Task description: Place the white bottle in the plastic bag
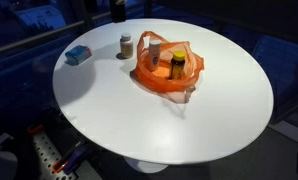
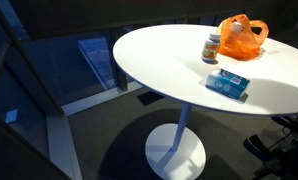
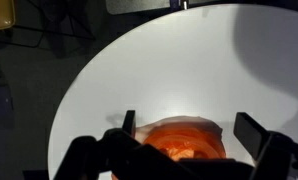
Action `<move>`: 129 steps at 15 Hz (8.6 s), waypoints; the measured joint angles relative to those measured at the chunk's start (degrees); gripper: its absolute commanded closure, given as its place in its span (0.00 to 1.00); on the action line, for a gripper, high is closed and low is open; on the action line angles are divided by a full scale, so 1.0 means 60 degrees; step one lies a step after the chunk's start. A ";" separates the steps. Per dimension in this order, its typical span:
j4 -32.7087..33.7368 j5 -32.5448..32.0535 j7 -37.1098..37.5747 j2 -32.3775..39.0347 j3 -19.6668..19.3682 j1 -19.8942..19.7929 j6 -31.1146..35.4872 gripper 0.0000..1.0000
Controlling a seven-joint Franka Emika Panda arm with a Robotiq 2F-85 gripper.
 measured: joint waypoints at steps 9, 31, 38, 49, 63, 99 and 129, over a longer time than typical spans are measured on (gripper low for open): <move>0.0007 0.0000 0.0117 0.0084 0.0018 0.0054 0.0075 0.00; 0.1123 0.1340 0.2365 0.3688 0.1618 0.1808 0.3307 0.00; 0.2224 0.1288 0.2789 0.5485 0.1666 0.1957 0.4800 0.00; 0.3317 0.1164 0.2979 0.6768 0.1360 0.2049 0.4516 0.00; 0.3320 0.1163 0.2978 0.6746 0.1317 0.2112 0.3812 0.81; 0.4030 0.1142 0.2459 0.4899 -0.0374 0.0201 0.1458 0.81; 0.1370 0.1265 0.0991 0.5155 -0.0062 0.0459 0.4954 0.01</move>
